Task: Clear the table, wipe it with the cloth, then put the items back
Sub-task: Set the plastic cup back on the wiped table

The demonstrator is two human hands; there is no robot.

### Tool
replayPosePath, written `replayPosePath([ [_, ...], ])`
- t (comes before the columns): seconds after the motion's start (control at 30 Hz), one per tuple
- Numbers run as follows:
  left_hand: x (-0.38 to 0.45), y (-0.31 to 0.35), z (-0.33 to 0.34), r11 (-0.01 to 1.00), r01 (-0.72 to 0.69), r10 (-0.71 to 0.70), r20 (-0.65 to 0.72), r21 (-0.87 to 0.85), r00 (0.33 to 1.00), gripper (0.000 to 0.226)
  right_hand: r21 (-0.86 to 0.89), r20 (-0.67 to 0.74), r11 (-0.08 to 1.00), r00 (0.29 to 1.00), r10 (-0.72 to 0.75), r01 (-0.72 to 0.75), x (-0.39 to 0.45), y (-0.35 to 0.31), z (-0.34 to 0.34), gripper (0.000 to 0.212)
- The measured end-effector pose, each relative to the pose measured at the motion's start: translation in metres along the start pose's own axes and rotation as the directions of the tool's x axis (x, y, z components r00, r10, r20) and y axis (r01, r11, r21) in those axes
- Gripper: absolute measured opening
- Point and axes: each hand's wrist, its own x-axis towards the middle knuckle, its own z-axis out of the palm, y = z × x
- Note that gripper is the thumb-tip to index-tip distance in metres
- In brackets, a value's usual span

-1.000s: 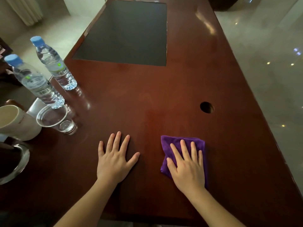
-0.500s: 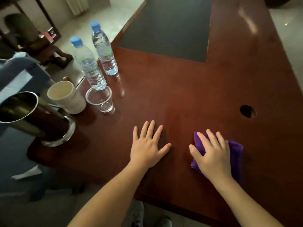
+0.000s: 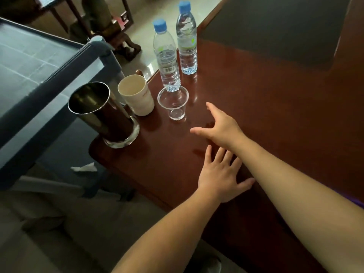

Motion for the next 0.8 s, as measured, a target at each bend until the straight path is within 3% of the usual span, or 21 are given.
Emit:
replayPosePath([
  [0.17,0.000,-0.002,0.002,1.000,-0.016,0.017,0.014,-0.027,1.000,0.085,0.122,0.072,0.992,0.996,-0.053,0.044,0.045,-0.011,0.024,0.119],
  [0.43,-0.001,-0.003,-0.004,0.997,-0.050,0.051,0.026,-0.052,0.998,0.089,0.393,0.009,0.916,0.996,-0.092,0.081,0.083,-0.025,0.052,0.102],
  [0.8,0.000,-0.002,0.002,1.000,-0.015,0.015,-0.003,-0.007,1.000,0.085,0.391,-0.073,0.917,0.995,-0.061,0.085,0.073,-0.018,0.036,0.087],
])
